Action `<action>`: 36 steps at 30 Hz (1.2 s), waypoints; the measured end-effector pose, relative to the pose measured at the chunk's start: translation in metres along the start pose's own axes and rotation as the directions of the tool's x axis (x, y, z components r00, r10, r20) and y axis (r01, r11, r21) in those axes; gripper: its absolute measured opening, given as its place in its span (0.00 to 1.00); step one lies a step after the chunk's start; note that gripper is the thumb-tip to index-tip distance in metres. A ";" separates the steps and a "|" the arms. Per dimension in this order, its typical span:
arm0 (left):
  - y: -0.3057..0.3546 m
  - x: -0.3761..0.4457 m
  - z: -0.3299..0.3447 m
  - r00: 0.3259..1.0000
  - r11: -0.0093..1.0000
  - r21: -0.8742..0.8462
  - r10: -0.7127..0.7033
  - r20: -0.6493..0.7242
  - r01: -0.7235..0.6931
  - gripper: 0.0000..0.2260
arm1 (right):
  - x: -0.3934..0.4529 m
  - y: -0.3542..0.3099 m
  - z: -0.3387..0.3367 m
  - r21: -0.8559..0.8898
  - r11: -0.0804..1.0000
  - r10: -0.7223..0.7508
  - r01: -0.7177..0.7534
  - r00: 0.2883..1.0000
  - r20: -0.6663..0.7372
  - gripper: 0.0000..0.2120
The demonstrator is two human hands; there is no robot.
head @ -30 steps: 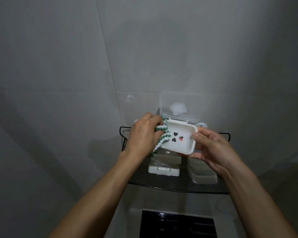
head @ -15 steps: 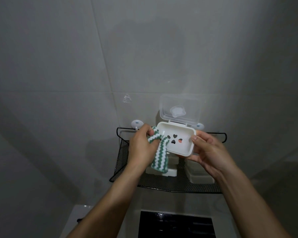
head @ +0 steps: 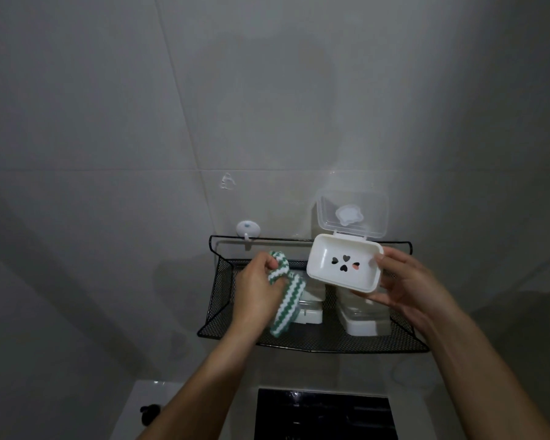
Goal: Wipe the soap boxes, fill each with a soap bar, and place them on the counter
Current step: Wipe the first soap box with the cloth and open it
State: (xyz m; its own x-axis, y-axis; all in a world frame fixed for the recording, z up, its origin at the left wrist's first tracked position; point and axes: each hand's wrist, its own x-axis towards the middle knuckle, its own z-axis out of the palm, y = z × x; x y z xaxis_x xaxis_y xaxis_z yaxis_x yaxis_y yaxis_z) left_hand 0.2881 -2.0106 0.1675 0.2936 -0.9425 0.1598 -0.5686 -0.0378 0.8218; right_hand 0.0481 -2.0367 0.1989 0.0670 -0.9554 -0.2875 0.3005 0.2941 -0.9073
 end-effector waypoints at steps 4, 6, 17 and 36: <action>-0.006 -0.002 0.010 0.964 0.974 0.185 0.079 0.253 -0.128 0.10 | 0.001 -0.005 -0.007 -0.072 0.997 -0.023 0.024 1.000 0.011 0.05; -0.008 -0.001 0.014 0.928 0.933 0.272 0.133 0.348 -0.235 0.12 | 0.002 -0.007 -0.008 -0.105 0.994 -0.039 0.038 0.999 -0.002 0.03; 0.035 0.038 -0.051 0.959 0.954 0.105 0.271 0.088 -0.279 0.16 | 0.012 -0.019 0.003 -0.263 0.961 -0.091 0.087 0.996 -0.006 0.02; 0.034 0.036 -0.063 0.968 0.979 -0.200 0.095 0.231 -0.049 0.09 | 0.016 -0.028 0.017 -0.314 0.931 -0.148 0.188 0.978 0.146 0.25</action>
State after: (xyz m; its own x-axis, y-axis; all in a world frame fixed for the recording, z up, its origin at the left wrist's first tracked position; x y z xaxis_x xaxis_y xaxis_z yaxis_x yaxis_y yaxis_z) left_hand 0.3271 -2.0249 0.2357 0.0528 -0.9929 0.1068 -0.4173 0.0753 0.9057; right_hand 0.0571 -2.0602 0.2249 0.1595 -0.9819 -0.1019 -0.0065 0.1021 -0.9947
